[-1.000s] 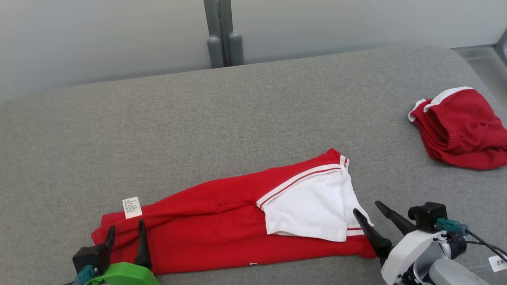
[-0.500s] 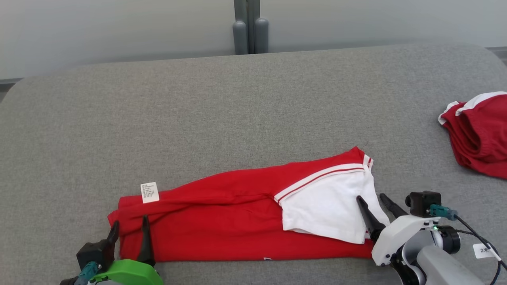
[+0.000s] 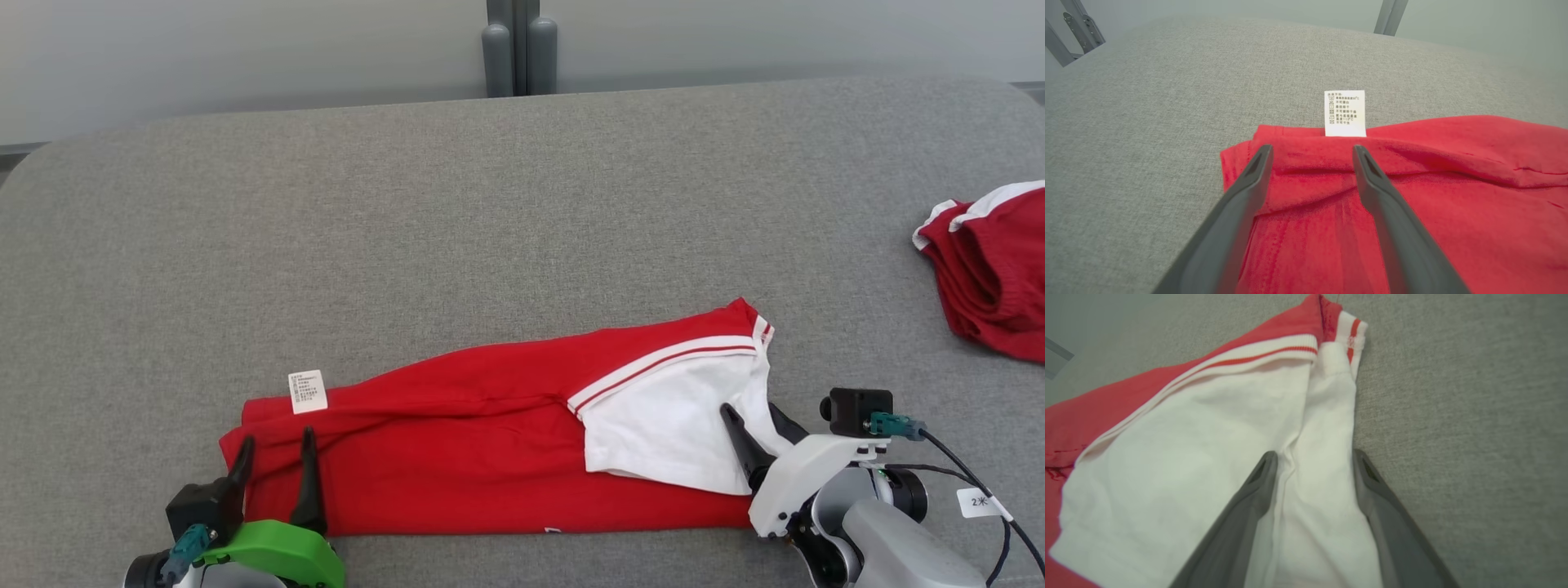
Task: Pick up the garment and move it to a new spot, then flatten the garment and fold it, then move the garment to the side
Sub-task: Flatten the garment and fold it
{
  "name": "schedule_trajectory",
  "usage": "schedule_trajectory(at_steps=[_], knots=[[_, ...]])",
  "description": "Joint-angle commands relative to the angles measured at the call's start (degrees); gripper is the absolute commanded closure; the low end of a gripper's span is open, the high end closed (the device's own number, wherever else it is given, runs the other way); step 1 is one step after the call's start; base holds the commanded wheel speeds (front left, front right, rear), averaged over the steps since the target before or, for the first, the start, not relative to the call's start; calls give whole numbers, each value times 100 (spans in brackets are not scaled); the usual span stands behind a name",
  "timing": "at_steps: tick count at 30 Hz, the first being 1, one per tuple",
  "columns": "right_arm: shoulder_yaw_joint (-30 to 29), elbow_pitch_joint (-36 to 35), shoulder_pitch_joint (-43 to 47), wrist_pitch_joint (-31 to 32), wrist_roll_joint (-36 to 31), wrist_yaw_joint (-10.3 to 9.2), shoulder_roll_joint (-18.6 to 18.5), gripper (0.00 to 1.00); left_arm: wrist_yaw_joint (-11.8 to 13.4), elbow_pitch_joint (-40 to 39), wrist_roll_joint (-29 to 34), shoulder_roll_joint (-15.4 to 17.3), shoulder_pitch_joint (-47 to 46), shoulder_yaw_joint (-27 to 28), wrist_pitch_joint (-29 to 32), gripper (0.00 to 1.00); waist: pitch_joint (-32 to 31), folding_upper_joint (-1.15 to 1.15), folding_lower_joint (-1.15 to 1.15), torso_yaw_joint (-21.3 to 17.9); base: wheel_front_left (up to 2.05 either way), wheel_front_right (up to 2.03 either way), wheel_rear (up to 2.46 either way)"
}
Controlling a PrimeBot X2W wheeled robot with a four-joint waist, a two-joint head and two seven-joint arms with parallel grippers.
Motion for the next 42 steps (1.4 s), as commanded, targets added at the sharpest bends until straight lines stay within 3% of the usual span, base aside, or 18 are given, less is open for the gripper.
schedule_trajectory(at_steps=[1,2,16,23,32,38,42], knots=[[192,164,197,217,92,25,230,96,-26,-8,-10,21,-113,-8,2,0,10,0,0,12,0,0,0],[243,169,165,210,109,31,206,100,-29,-8,-13,21,-119,-24,2,0,16,0,0,21,0,0,0],[-204,447,-252,-404,331,4,-733,100,-22,-56,-28,21,52,19,2,0,-86,0,0,32,0,0,0],[-50,-419,-359,-486,118,9,-1079,100,9,-59,-75,21,170,-1,2,0,-206,0,0,-171,0,0,0],[913,-2594,-301,203,-171,12,-936,100,-19,-24,-164,22,180,-196,2,0,-368,0,0,-150,0,0,0],[1595,-3391,-274,824,-290,12,-558,100,-44,-15,-238,21,142,-391,2,0,-381,0,0,171,0,0,0],[2064,-3451,-444,1131,-444,12,-256,100,-48,13,-282,20,151,-548,2,0,-350,0,0,532,0,0,0]])
